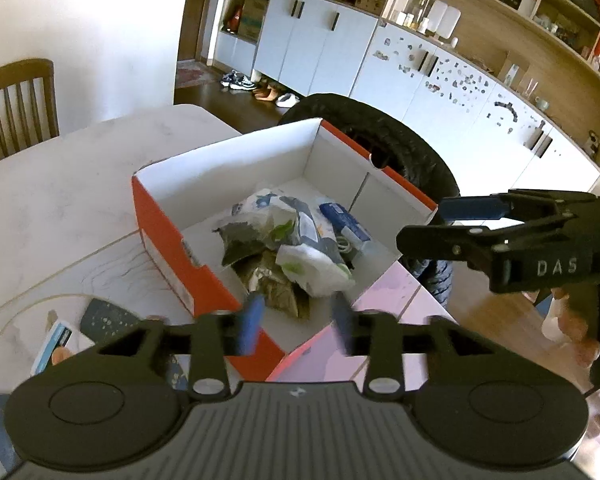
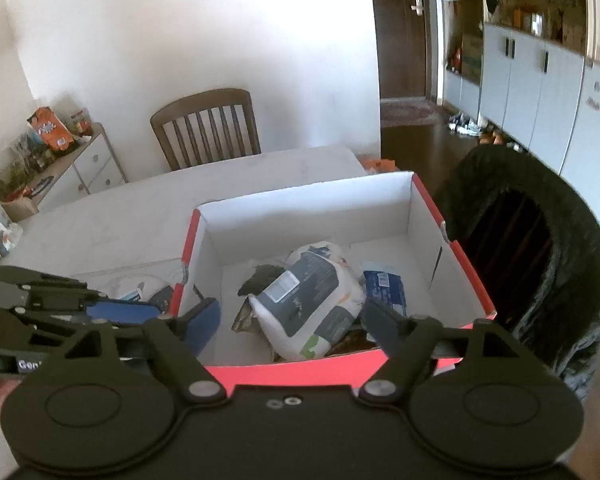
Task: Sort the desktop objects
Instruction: 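Withdraw both tools from the shoebox back over the mat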
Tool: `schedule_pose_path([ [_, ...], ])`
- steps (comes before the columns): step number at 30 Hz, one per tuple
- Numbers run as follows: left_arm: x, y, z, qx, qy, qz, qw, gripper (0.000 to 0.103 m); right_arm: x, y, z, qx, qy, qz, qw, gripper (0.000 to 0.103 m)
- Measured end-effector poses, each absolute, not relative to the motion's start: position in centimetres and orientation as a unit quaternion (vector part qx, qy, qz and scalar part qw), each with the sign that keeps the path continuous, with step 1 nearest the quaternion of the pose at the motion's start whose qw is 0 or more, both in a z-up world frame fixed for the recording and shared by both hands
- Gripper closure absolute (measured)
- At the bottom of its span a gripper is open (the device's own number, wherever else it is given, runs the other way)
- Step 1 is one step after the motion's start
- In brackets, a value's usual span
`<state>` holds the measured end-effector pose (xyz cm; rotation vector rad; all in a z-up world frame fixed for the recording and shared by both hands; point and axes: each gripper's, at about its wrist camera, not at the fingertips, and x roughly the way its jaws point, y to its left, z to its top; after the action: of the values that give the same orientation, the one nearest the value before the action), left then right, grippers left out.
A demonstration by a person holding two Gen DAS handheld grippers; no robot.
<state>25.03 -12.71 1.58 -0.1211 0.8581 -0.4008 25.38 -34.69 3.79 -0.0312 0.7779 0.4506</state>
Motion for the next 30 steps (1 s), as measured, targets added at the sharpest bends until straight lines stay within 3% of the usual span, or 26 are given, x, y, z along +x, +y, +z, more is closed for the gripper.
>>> schedule_pose_path([
  [1, 24.7, -12.5, 1.6, -0.058, 0.411, -0.195, 0.889, 0.037, 25.0, -34.4, 3.8, -0.018, 0.374, 0.218, 0.901, 0.022],
  [6, 23.0, -11.5, 1.8, -0.047, 0.401, -0.199, 0.893, 0.035, 23.1, -32.8, 4.1, -0.029, 0.356, 0.222, 0.907, 0.017],
  [12, 20.7, -9.6, 2.4, -0.049, 0.389, -0.192, 0.900, 0.018, 21.3, -31.5, 4.5, -0.018, 0.338, 0.220, 0.915, 0.010],
  [17, 19.2, -7.5, 2.4, -0.048, 0.383, -0.189, 0.903, 0.016, 20.3, -30.4, 4.3, 0.002, 0.333, 0.222, 0.917, 0.002],
  [21, 18.1, -5.5, 1.8, -0.057, 0.386, -0.173, 0.904, 0.000, 19.5, -28.9, 4.1, 0.009, 0.329, 0.225, 0.917, 0.002],
  [30, 15.9, -1.8, 0.7, -0.042, 0.374, -0.125, 0.918, 0.000, 18.2, -24.6, 3.1, 0.003, 0.331, 0.240, 0.912, 0.002],
])
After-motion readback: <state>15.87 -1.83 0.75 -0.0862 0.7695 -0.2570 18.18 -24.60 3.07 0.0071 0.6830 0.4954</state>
